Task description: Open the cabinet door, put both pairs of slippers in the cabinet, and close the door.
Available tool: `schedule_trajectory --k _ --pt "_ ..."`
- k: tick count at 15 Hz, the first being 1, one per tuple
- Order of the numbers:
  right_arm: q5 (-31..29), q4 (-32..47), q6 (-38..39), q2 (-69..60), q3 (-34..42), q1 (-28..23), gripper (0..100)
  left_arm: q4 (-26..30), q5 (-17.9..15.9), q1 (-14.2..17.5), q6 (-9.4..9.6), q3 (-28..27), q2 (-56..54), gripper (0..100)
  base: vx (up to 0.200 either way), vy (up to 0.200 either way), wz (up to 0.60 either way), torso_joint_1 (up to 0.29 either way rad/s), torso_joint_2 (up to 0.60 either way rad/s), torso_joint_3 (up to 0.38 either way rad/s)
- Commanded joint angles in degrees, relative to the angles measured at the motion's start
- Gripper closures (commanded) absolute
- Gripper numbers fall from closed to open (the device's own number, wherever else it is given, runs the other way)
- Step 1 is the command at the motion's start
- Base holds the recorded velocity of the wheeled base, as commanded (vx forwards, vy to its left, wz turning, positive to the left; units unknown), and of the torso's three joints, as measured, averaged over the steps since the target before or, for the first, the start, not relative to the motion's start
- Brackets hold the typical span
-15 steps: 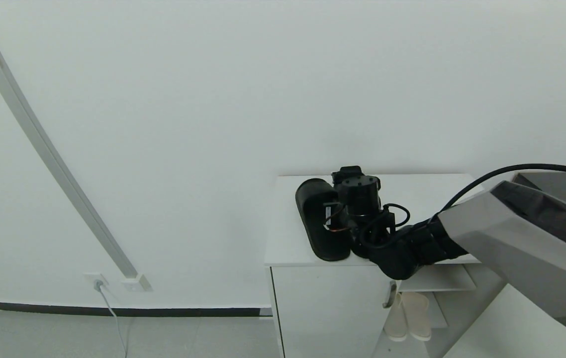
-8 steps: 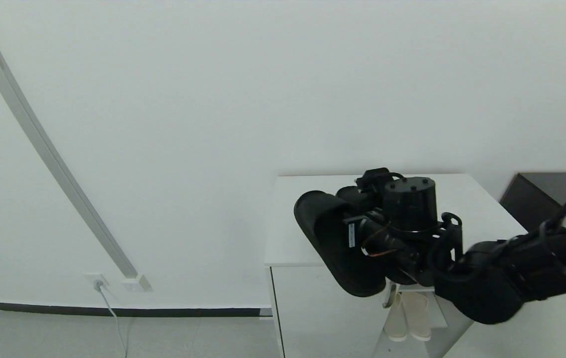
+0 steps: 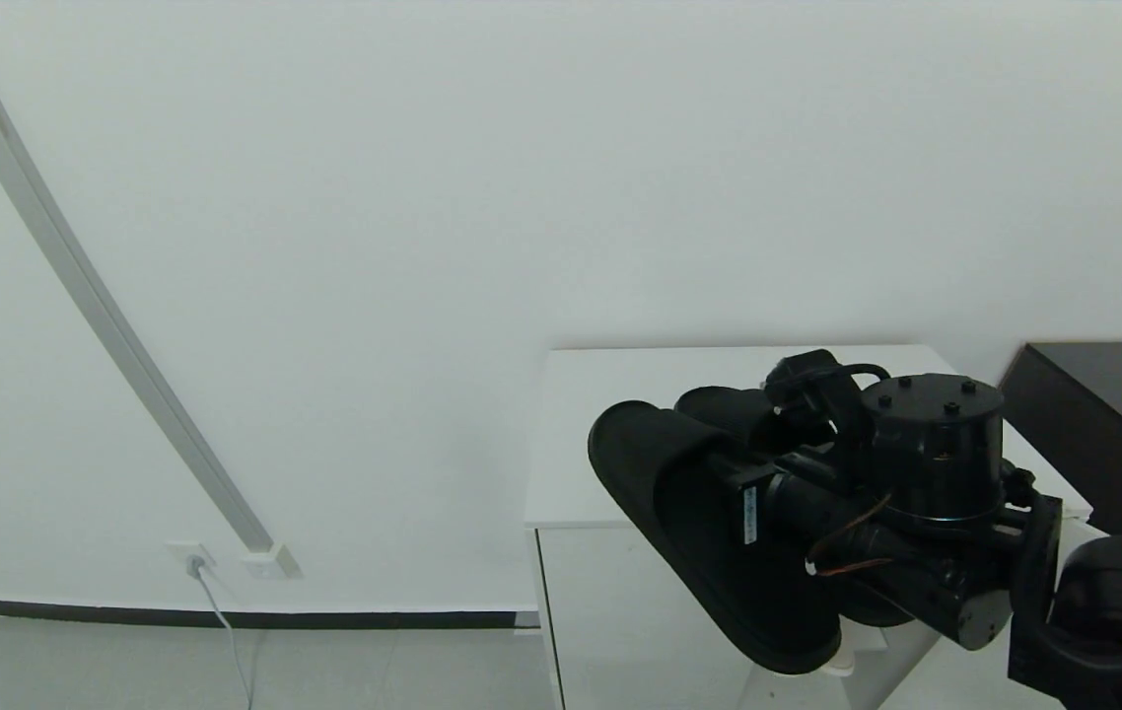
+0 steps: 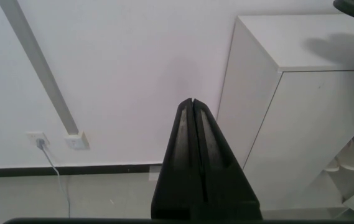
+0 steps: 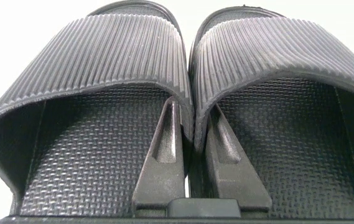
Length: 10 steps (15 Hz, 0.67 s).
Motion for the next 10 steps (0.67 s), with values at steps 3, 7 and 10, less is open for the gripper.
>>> schedule_trajectory --k 3,7,10 --pt "-0.02 -0.11 0.02 -0.42 0.84 0.54 100 -0.09 0.04 -0.01 -0.04 0.0 0.07 100 -0.067 0.0 0.0 0.001 0.0 0.002" --pt "-0.11 -0.11 -0.07 0.02 1.37 0.89 100 0.0 -0.05 -0.01 -0.22 0.0 0.07 100 -0.2 0.0 0.0 0.006 0.01 0.001" --pt "-0.02 -0.99 0.11 0.9 1.46 1.07 100 0.0 -0.05 -0.01 -0.22 0.0 0.07 100 -0.2 0.0 0.0 -0.007 0.0 0.009"
